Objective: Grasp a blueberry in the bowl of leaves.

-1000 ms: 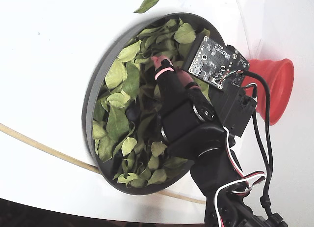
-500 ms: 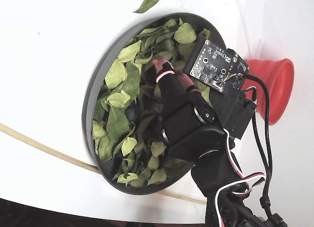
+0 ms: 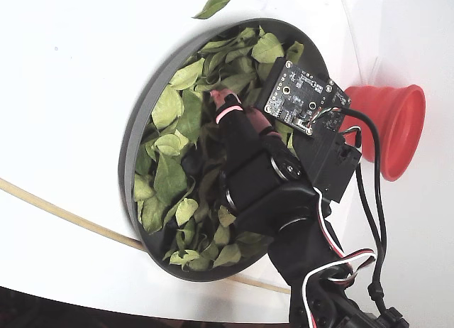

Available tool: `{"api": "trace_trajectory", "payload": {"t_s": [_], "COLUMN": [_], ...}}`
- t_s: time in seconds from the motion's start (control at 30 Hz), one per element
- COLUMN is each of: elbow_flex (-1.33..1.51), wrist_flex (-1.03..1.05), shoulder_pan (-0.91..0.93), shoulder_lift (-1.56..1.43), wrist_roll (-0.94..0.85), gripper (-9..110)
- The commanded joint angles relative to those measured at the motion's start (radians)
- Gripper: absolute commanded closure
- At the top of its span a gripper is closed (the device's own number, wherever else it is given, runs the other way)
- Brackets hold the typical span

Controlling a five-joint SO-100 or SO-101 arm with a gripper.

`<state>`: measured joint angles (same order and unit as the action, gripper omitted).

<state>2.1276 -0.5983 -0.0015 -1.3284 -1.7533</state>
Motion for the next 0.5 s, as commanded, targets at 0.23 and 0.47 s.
{"api": "trace_trajectory", "payload": {"t_s": [0.23,0.47], "elbow_flex": [-0.002,0.009], "wrist_flex": [-0.020,-0.028], "shoulder_pan": [0.002,0.002], "shoulder_lift": [-0.012,0.002], "wrist_roll": [0.006,0.006], "gripper": [85,85]}}
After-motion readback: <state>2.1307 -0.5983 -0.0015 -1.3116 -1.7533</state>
